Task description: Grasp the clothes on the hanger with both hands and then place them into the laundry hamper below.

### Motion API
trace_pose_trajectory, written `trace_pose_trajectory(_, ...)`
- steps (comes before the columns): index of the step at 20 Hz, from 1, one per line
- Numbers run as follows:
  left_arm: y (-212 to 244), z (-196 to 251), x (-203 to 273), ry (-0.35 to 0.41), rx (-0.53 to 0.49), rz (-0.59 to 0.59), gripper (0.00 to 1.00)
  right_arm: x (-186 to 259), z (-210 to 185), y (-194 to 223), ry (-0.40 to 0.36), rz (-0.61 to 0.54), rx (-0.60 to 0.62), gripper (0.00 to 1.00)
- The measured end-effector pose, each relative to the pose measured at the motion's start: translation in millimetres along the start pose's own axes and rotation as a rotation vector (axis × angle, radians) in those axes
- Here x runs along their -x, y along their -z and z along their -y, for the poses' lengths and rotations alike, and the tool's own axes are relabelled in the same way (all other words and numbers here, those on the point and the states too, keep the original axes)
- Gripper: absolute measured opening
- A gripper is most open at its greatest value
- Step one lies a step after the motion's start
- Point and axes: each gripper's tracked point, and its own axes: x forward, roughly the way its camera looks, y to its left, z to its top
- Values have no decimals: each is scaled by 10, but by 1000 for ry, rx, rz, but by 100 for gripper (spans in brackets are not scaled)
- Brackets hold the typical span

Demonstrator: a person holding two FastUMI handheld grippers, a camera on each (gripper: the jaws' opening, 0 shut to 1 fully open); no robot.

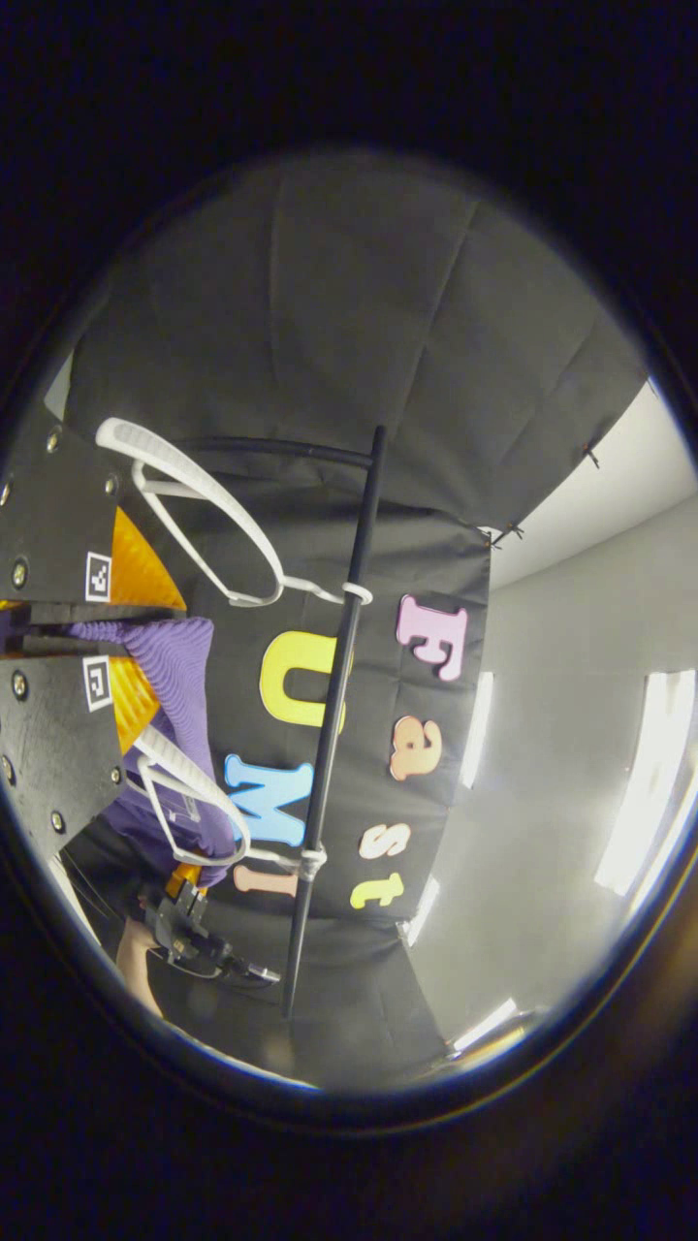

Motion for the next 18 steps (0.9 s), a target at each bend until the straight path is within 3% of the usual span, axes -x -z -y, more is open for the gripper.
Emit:
trace_pose_trajectory(7,502,-18,71,-40,96,-25,5,-91,194,197,48,0,53,1)
trace_pose_trajectory(10,730,114,149,-40,75,-46,5,15,208,251,62,-15,-3,1)
trace_pose_trajectory(13,932,273,326,-41,91,-67,5,38,307,327,85,-29,18,1)
trace_pose_trajectory(18,1168,539,310,-63,177,-81,5,225,441,827,126,-152,-115,2)
